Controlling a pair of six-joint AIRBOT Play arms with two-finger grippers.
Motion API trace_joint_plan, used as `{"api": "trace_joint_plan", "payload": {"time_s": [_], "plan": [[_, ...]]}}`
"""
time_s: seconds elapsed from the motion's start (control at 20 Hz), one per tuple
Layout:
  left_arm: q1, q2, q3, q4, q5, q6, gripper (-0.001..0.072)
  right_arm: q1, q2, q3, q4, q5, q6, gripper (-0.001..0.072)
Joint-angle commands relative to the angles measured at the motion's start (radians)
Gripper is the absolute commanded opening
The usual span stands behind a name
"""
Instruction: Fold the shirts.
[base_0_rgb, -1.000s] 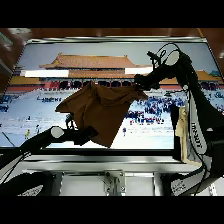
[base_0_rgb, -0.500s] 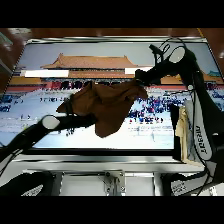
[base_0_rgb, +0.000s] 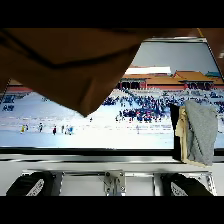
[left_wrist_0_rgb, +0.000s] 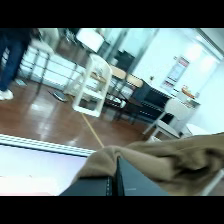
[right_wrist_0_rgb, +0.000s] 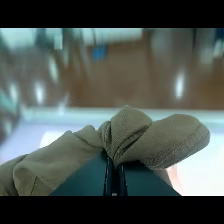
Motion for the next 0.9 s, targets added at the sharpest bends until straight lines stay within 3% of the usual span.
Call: {"api": "trace_joint_plan", "payload": {"time_s": [0.0, 0.15, 0.35, 0.5, 0.65, 0.85], "plan": [[0.126, 0.042, 0.132, 0.061, -0.283, -0.078, 0.0037, 0.0, 0.198, 0.035, -0.094, -0.057, 0.038, 0.0064], [0.135, 0.043, 0.132, 0.069, -0.465, -0.078, 0.0037, 0.0, 0.29, 0.034, -0.184, 0.135, 0.064, 0.0064], [0.13, 0.059, 0.132, 0.066, -0.545, -0.093, 0.0037, 0.0, 0.346, 0.035, -0.335, 0.481, 0.094, 0.0065], [0.13, 0.09, 0.132, 0.01, -0.562, -0.093, 0.0037, 0.0, 0.355, 0.034, -0.332, 0.639, 0.1, 0.0065], [0.13, 0.107, 0.114, -0.019, -0.691, -0.117, 0.0037, 0.0, 0.35, 0.034, -0.311, 0.752, 0.121, 0.0065], [0.13, 0.156, -0.091, -0.002, -0.793, -0.172, 0.0037, 0.0, 0.284, 0.029, -0.345, 0.994, 0.107, 0.0064]]}}
